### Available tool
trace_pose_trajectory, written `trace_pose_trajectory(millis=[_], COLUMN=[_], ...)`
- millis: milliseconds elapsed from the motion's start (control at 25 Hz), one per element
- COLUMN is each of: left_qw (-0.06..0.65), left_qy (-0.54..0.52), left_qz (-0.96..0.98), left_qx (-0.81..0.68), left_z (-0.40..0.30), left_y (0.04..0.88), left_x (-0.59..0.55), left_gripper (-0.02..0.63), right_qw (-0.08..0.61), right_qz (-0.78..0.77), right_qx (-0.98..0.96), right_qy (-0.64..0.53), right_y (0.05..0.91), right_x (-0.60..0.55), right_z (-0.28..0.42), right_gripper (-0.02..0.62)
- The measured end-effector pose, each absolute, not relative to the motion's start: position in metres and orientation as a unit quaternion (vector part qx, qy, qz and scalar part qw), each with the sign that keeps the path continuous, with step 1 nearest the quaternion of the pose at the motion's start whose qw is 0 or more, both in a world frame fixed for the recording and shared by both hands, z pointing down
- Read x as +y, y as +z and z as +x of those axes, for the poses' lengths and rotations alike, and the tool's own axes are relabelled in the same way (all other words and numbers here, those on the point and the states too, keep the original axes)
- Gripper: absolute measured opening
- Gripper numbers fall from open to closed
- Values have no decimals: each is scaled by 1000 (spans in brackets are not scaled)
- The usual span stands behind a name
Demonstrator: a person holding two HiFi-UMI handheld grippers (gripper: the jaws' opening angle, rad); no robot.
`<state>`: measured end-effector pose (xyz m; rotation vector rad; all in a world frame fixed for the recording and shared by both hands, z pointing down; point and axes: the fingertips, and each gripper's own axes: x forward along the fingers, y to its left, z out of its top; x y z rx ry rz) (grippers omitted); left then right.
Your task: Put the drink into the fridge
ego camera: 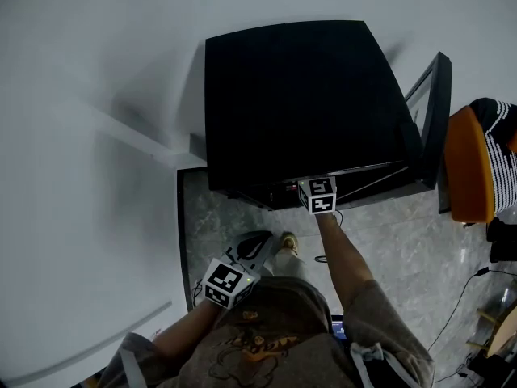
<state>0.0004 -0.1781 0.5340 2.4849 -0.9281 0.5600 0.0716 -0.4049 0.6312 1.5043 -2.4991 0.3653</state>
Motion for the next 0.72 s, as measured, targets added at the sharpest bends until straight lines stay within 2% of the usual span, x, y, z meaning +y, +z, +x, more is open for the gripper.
trace_pose_trajectory(millis=[720], left_qw=[228], left_qy=[211], left_qz=[886], left_qx=[-343], left_z=[-8], left_y=[544], left_x=[-180], left_gripper=[5], right_qw=[84], right_qz=[535], right_qx=[-832], right_qy=[117], right_y=[646], right_x=[-410], right_z=[78], right_gripper=[290])
